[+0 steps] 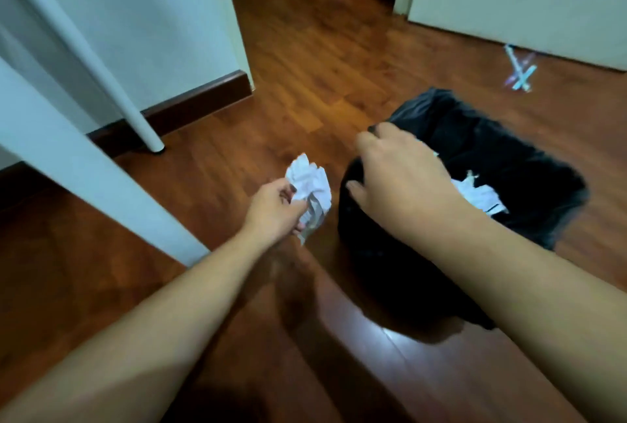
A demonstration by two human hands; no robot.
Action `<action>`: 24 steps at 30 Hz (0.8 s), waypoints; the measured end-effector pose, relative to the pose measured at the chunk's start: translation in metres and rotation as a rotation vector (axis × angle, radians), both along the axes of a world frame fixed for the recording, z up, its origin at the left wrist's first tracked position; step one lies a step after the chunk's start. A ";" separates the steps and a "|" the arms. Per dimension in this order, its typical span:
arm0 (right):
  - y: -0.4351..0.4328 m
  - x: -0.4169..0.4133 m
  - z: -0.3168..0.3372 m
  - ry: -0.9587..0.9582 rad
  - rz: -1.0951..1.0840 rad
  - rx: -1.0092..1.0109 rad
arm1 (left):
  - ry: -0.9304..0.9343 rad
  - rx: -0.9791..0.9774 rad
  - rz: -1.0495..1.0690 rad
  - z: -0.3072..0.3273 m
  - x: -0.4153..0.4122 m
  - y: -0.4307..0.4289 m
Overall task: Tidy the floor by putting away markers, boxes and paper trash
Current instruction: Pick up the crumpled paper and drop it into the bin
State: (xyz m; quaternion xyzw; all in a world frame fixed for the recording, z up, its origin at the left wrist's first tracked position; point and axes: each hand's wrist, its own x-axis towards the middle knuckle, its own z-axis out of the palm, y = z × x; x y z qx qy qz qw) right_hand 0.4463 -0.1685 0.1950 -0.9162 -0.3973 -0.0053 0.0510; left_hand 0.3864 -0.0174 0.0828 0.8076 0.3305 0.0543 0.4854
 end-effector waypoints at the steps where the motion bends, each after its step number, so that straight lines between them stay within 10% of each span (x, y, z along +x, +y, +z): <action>1: -0.014 0.008 0.003 -0.025 -0.075 -0.062 | -0.055 0.003 0.039 0.008 0.009 -0.001; 8: -0.046 0.018 -0.042 0.124 -0.235 -0.149 | -0.257 0.173 0.095 0.063 0.039 0.000; 15: -0.030 -0.016 -0.035 0.037 0.117 0.016 | -0.493 0.508 -0.207 0.127 0.039 -0.003; 24: -0.015 -0.015 -0.027 0.229 0.208 -0.104 | 0.467 0.701 -0.706 0.104 0.031 -0.003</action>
